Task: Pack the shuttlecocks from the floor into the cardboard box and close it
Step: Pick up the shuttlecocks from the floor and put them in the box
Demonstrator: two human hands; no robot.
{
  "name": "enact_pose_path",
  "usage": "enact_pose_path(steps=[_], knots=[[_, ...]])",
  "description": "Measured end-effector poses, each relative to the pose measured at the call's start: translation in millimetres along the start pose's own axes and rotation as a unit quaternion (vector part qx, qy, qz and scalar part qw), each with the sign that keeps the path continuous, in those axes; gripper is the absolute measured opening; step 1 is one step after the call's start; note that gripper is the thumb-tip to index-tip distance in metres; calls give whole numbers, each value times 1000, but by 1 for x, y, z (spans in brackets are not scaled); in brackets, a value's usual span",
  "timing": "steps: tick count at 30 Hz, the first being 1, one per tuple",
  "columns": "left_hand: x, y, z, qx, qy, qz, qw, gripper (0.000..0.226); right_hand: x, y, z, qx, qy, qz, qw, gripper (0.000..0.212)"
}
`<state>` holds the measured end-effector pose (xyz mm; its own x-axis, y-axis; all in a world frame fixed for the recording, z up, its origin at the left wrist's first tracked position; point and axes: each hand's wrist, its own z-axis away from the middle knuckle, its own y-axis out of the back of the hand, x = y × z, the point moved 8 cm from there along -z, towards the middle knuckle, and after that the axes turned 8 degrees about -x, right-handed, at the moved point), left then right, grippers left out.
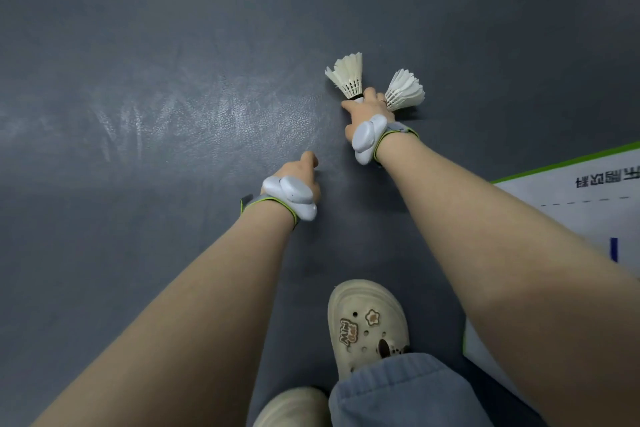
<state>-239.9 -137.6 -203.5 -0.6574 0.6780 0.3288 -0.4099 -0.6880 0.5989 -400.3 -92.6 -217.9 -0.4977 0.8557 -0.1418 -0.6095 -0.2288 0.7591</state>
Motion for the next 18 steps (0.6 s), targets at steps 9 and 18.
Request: enact_pose_path(steps=[9, 18], knots=[[18, 29, 50, -9, -14, -56, 998, 45, -18, 18, 61, 6, 30, 4, 1000, 42], [65, 98, 197, 47, -45, -97, 993, 35, -77, 107, 213, 48, 99, -36, 993, 38]])
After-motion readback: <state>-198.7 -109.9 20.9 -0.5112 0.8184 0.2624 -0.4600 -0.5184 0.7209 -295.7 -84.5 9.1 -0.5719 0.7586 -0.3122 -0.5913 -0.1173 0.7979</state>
